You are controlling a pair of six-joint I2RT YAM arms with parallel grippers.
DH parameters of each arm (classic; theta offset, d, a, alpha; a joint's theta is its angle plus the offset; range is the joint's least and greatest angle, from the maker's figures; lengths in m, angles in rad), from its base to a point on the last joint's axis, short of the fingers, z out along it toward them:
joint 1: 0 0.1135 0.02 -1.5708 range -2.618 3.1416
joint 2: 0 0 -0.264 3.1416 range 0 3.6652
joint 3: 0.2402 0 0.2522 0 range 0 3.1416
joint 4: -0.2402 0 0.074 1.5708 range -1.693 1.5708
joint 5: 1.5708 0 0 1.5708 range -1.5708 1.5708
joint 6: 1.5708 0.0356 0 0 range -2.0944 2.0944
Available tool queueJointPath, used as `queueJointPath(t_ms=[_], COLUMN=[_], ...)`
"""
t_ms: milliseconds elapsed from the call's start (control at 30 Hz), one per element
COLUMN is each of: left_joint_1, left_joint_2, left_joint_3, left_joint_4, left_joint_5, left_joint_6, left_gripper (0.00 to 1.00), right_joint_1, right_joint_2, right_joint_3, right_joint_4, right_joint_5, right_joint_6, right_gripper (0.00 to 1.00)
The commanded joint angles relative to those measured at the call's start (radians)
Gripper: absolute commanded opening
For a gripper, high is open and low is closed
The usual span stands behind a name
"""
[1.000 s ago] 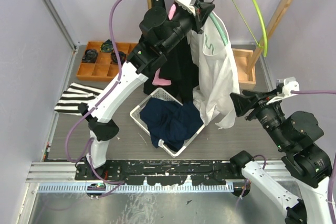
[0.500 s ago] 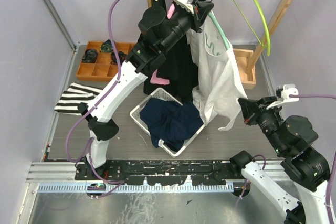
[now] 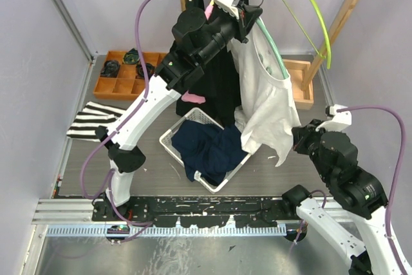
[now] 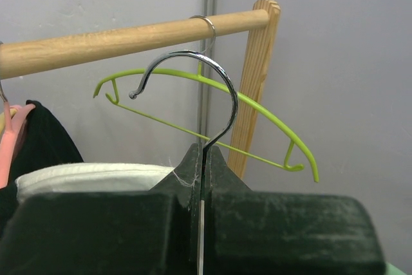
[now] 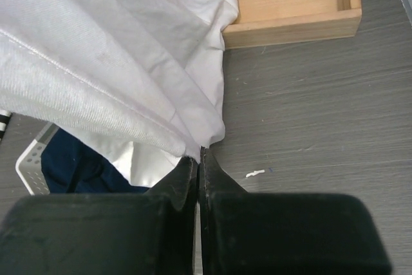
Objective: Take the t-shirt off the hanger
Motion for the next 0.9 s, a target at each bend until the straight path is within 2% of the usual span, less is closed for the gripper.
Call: queueJointPath(t_ms=[0, 67, 167, 333, 700, 867], left_joint_1=[0.011, 0.013, 0.012, 0.013, 0.011, 0.011], left_joint_2=[-0.083, -0.083, -0.082, -0.082, -0.083, -0.083], left_joint_3=[0.002, 0.002, -0.001, 0.000, -0.001, -0.005], left_joint_4=[0.096, 0.090, 0.084, 0.078, 0.070, 0.069], left_joint_5=[-0.002, -0.001, 0.002, 0.003, 0.008, 0.010], left_joint_6=[-0.018, -0.021, -0.022, -0.025, -0.031, -0.031], left_gripper=[0.00, 0.00, 0.00, 0.00, 0.00, 0.00], right_joint_1=[-0.002, -0.002, -0.002, -0.003, -0.012, -0.013], right_joint_2=[-0.042, -0.063, -0.085, -0.108, -0.070, -0.052], right_joint_3=[0.040, 0.056, 0.077, 0.095, 0.107, 0.102], right_joint_4=[0.074, 0.122, 0.176, 0.247, 0.357, 0.392], right_joint_5=[-0.037, -0.093, -0.158, -0.260, -0.408, -0.410], right_joint_6=[-0.008, -0.047, -0.102, -0.156, -0.202, -0.212], right_gripper=[0.08, 0.22, 0.35, 0.47, 0.49, 0.41])
